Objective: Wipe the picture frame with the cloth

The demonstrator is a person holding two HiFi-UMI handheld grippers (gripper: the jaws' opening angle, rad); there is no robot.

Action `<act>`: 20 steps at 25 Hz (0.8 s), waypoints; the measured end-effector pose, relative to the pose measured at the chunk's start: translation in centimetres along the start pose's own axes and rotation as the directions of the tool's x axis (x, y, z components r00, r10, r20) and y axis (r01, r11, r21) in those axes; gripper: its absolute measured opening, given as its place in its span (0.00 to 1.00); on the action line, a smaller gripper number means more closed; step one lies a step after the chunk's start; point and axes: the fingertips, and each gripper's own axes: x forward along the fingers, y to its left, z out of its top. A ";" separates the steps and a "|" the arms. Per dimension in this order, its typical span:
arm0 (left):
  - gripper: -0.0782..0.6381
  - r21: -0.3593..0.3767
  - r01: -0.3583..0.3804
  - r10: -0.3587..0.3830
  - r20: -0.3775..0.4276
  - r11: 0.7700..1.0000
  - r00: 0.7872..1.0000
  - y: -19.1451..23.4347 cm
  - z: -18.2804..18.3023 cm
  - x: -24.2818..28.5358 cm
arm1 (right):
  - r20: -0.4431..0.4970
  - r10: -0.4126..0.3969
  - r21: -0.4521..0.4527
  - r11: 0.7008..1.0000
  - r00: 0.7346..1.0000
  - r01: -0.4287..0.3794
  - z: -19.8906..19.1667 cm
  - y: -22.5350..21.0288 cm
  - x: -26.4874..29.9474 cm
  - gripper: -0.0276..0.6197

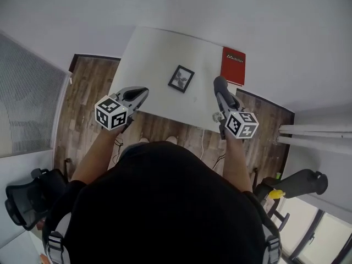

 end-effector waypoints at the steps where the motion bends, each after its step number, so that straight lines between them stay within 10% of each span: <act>1: 0.13 -0.006 0.000 0.000 -0.005 1.000 1.000 0.0 -0.2 0.2 | -0.005 0.004 0.001 1.000 1.000 -0.004 -0.1 -0.1 0.2 0.21; 20: 0.13 -0.002 0.097 -0.097 -0.072 0.995 0.993 7.6 -0.6 6.7 | -0.115 -0.066 -0.007 0.998 0.991 0.066 -0.6 -0.8 6.8 0.21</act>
